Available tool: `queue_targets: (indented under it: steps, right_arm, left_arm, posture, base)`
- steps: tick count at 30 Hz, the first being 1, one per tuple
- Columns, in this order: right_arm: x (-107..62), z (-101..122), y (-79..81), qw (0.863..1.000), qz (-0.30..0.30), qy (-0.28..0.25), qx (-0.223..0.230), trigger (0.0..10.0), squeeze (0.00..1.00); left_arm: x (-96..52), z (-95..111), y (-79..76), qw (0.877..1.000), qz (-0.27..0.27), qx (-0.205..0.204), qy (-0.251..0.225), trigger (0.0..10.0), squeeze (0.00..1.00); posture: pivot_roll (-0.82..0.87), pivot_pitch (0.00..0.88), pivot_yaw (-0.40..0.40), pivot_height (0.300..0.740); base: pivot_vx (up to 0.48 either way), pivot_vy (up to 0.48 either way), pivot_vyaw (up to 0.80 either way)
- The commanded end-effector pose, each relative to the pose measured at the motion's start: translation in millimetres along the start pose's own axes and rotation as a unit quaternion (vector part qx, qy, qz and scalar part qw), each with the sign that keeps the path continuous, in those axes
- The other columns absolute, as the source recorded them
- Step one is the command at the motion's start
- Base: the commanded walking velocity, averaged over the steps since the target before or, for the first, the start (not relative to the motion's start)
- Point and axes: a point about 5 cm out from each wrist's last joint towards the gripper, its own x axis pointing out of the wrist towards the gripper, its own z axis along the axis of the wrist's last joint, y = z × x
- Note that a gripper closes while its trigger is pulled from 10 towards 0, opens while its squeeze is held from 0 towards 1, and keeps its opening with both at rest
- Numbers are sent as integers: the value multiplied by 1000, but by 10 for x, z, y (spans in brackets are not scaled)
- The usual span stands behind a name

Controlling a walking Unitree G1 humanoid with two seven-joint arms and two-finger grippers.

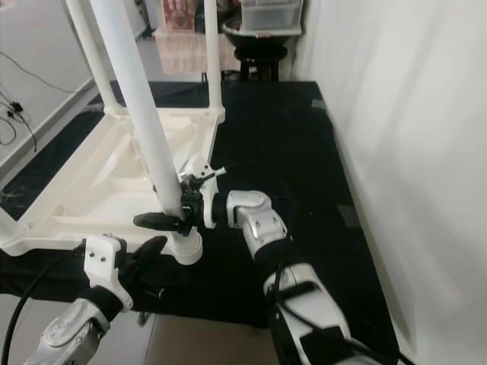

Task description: Building children table

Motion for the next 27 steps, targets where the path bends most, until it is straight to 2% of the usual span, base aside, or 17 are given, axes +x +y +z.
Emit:
queue_targets:
  steps: [1,3,4,12,13,14,16,17,19,20,21,22,23,25,26,27]
  right_arm:
    - [23,-53,-25,1000,-13,-1,14,1686,0]
    - [15,-68,-38,1000,-14,0,16,1686,0]
    - [-6,-86,-50,1000,-14,1,20,0,0]
    - [-94,-140,-82,1000,-12,2,17,0,0]
    - [-164,-180,-139,998,-56,24,-1,0,0]
    - [-164,-180,-139,998,-56,24,-1,0,0]
    - [-216,-214,-196,993,-113,39,-12,0,0]
    - [-216,-214,-196,993,-113,39,-12,0,0]
    - [-262,-272,-268,970,-239,37,-3,0,0]
    - [-282,-288,-288,958,-284,34,1,0,0]
    - [-282,-288,-288,958,-284,34,1,0,0]
    - [-290,-296,-300,952,-305,32,4,0,0]
    - [-182,-440,-84,946,-324,26,14,0,0]
    - [-127,-538,211,934,-356,11,31,0,0]
    - [-226,-513,58,917,-394,-3,55,0,0]
    - [-226,-513,58,917,-394,-3,55,0,0]
  left_arm:
    - [-8,-65,6,1000,2,-1,15,10000,0]
    - [-8,-67,5,1000,2,-1,15,10000,0]
    - [-9,-70,1,1000,3,-1,15,10000,0]
    - [-17,-79,-17,1000,2,-1,15,10000,0]
    - [-21,-79,-25,1000,1,-2,15,10000,0]
    - [-21,-79,-25,1000,1,-2,15,10000,0]
    - [-26,-74,-29,1000,1,-2,14,10000,0]
    - [-26,-74,-29,1000,1,-2,14,10000,0]
    - [-42,-64,-30,1000,3,-1,13,10000,0]
    - [-46,-62,-30,1000,3,-1,13,10000,0]
    - [-46,-62,-30,1000,3,-1,13,10000,0]
    - [-48,-61,-30,1000,3,-1,13,10000,0]
    - [-54,-52,-20,1000,2,-3,12,10000,0]
    - [-61,-44,-7,1000,1,-4,12,10000,0]
    - [-48,-38,-12,1000,-1,-5,12,10000,0]
    - [-48,-38,-12,1000,-1,-5,12,10000,0]
  posture:
    - [33,0,5,740]
    - [33,0,5,740]
    - [33,0,4,740]
    - [17,0,13,740]
    - [17,0,14,740]
    - [17,0,14,740]
    - [11,0,13,740]
    - [11,0,13,740]
    - [6,0,11,740]
    - [6,0,11,740]
    - [6,0,11,740]
    - [6,0,11,740]
    - [-27,17,27,740]
    - [-35,13,32,740]
    - [-29,8,28,740]
    - [-29,8,28,740]
  base:
    - [0,0,0]
    - [0,0,0]
    - [0,0,0]
    - [0,0,0]
    - [0,0,0]
    - [0,0,0]
    - [0,0,0]
    - [0,0,0]
    - [0,0,0]
    - [0,0,0]
    - [0,0,0]
    - [0,0,0]
    - [0,0,0]
    - [0,0,0]
    - [0,0,0]
    - [0,0,0]
